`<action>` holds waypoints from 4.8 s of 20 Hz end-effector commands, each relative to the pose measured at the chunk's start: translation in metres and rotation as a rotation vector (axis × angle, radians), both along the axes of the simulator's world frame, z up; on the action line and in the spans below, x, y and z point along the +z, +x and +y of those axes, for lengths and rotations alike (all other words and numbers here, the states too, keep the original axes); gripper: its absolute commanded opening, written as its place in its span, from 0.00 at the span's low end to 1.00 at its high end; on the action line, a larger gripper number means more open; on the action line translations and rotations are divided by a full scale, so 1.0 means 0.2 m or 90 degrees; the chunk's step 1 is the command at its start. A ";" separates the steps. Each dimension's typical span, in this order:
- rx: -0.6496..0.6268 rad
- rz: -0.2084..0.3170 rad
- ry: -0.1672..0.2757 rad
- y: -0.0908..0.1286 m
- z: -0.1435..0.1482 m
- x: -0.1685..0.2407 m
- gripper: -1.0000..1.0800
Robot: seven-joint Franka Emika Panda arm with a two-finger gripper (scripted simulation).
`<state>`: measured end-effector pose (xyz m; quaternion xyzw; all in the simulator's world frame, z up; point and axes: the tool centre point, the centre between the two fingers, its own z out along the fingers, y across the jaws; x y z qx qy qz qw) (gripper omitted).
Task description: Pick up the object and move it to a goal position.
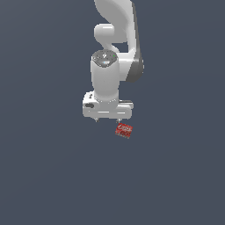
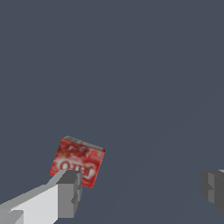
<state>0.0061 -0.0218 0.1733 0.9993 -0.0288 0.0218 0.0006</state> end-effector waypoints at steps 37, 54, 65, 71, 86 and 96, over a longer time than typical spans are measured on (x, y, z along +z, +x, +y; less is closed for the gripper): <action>0.309 0.017 -0.019 -0.04 0.17 -0.21 0.96; 0.657 0.026 -0.020 -0.15 0.36 -0.45 0.96; 0.781 0.025 -0.016 -0.19 0.44 -0.53 0.96; 0.791 0.025 -0.016 -0.19 0.44 -0.54 0.96; 0.794 0.025 -0.016 -0.20 0.44 -0.78 0.96; 0.794 0.025 -0.016 -0.20 0.44 -0.79 0.00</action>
